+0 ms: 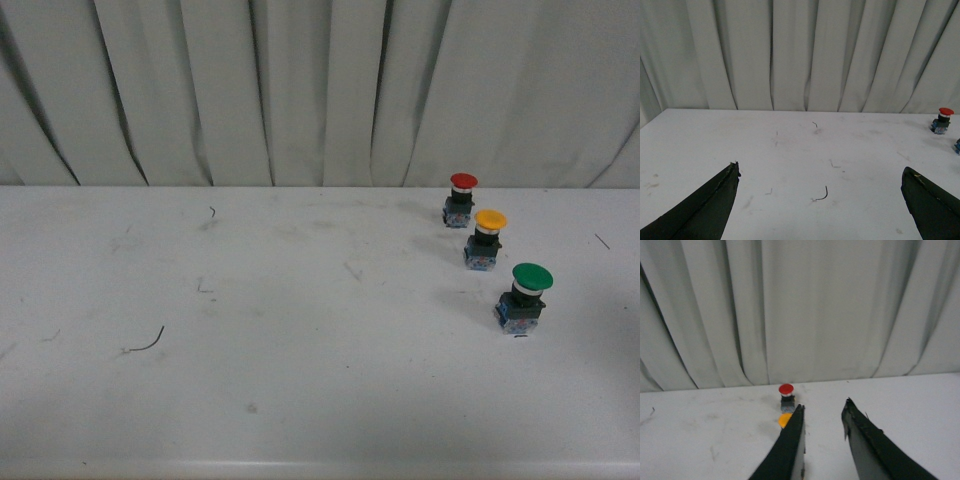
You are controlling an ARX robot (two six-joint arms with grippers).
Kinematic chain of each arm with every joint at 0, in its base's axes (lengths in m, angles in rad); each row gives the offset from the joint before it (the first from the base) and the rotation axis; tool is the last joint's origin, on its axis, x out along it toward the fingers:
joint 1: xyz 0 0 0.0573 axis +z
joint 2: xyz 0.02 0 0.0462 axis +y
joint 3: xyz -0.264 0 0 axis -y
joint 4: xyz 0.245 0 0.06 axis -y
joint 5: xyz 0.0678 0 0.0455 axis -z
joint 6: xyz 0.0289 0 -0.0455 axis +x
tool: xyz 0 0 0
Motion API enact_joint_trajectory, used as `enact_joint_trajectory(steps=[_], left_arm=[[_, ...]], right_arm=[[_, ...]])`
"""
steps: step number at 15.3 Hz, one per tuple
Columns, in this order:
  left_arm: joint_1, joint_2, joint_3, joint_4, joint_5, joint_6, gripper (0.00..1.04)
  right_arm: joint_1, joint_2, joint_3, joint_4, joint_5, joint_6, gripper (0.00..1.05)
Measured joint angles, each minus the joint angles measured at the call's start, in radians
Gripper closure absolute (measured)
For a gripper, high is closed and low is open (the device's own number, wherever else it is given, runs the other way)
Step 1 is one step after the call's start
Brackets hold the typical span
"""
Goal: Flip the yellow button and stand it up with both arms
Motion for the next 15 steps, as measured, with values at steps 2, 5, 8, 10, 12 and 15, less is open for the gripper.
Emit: enact_joint_trajectory(steps=[2, 5, 8, 10, 12, 15], left_arm=[[0.0, 0.0, 0.0, 0.0, 0.0, 0.0, 0.07], [0.0, 0.0, 0.0, 0.0, 0.0, 0.0, 0.07], [0.0, 0.0, 0.0, 0.0, 0.0, 0.0, 0.07], [0.0, 0.0, 0.0, 0.0, 0.0, 0.0, 0.07], [0.0, 0.0, 0.0, 0.0, 0.0, 0.0, 0.07], [0.0, 0.0, 0.0, 0.0, 0.0, 0.0, 0.07]], right_arm=[[-0.019, -0.057, -0.089, 0.006, -0.025, -0.002, 0.98], [-0.048, -0.164, -0.183, 0.01, -0.056, -0.006, 1.03], [-0.127, -0.261, -0.259, -0.023, -0.141, -0.007, 1.03], [-0.142, -0.336, -0.295, -0.058, -0.145, -0.006, 1.03], [-0.141, -0.407, -0.325, -0.101, -0.145, -0.006, 1.03], [-0.141, -0.506, -0.356, -0.169, -0.145, -0.006, 1.03]])
